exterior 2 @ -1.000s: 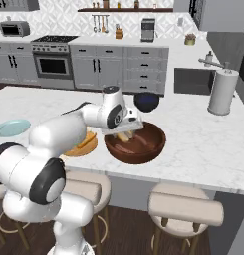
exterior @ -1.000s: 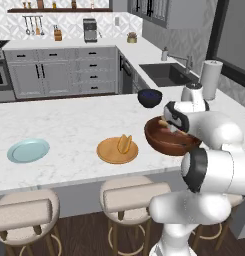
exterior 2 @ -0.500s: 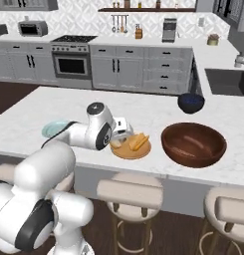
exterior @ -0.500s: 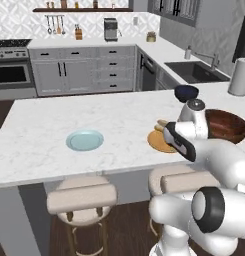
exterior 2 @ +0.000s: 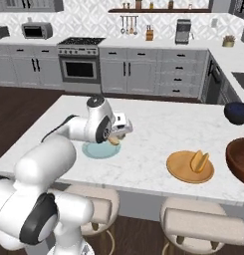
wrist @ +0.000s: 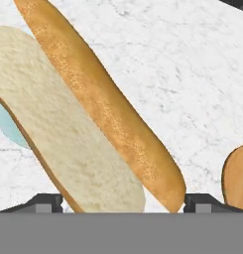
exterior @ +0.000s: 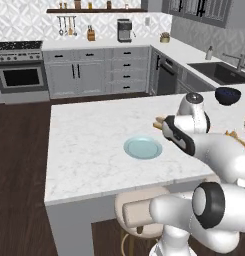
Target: Place one bun and one sausage from the bowl on each plate.
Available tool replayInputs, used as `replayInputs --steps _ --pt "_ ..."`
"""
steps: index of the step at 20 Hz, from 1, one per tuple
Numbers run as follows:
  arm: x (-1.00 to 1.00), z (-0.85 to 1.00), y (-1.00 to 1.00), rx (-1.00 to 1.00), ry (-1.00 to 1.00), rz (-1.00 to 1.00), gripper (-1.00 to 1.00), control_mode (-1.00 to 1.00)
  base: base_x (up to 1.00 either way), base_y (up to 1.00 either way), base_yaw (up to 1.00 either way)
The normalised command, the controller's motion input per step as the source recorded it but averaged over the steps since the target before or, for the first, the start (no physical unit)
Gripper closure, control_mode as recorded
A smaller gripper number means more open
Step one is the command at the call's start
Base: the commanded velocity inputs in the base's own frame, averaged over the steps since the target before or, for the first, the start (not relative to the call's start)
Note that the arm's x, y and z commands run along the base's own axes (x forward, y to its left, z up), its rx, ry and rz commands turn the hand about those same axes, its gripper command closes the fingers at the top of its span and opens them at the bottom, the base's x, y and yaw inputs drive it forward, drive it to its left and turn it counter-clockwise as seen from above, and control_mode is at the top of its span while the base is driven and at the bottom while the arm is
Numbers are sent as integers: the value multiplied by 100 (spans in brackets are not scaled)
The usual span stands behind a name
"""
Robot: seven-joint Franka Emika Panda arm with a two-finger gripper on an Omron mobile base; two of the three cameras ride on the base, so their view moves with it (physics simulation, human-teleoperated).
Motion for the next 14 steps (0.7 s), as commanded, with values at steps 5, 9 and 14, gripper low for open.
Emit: replayInputs --steps 5,9,14 --pt "100 -25 44 10 23 -15 100 -100 0 0 0" --pt "43 -55 15 17 38 -5 100 -100 0 0 0" --pt "15 -86 39 0 7 -1 100 -100 0 0 0"
